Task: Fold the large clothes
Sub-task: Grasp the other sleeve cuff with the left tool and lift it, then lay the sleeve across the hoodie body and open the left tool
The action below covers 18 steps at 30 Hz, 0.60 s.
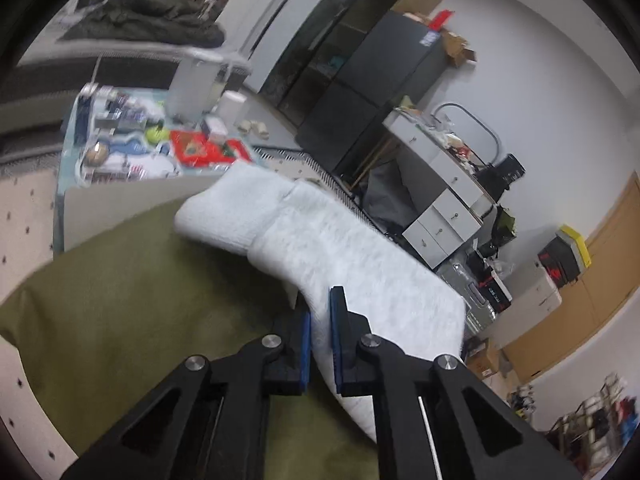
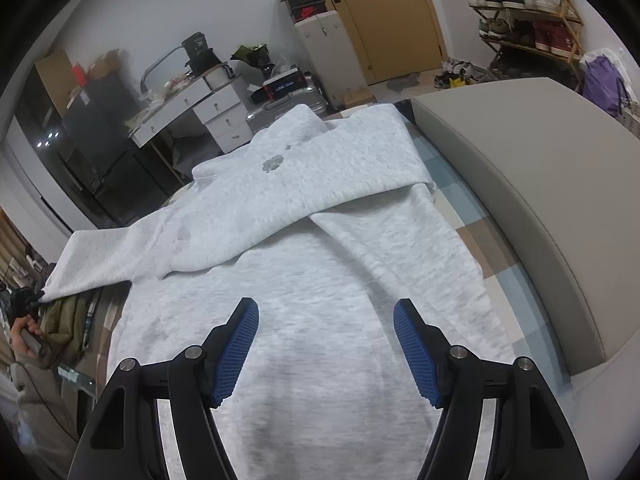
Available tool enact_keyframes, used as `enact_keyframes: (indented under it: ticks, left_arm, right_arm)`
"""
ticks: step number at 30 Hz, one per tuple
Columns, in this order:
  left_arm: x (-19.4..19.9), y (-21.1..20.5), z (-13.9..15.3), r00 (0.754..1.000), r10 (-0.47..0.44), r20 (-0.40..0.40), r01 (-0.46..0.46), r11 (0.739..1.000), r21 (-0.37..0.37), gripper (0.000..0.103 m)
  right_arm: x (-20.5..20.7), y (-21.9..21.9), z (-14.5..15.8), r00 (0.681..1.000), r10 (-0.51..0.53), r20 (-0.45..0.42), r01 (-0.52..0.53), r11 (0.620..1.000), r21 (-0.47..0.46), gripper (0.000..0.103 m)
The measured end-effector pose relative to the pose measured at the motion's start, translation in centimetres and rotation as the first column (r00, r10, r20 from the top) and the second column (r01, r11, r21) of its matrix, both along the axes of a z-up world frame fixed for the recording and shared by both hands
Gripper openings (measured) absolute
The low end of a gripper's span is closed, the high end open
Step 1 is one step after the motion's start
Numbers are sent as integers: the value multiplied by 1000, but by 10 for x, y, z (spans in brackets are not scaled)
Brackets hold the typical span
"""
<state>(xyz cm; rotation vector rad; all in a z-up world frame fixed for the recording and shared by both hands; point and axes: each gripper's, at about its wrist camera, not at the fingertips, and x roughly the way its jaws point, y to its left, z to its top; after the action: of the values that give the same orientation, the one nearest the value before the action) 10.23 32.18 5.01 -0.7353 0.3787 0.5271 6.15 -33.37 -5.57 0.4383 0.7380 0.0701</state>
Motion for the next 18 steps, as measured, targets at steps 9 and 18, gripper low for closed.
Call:
enact_keyframes:
  ticks: [9,18]
  left_arm:
    - [32,-137,84,970,-229,82,179,899,399,2]
    - [100,-421,88,498,-867,1,787,452,421,14]
  right_arm:
    - [-7,-22,-14,1000,-15,0,15,999,47,70]
    - [-16,-52,-10,998,-61,-9,62,996,61,70]
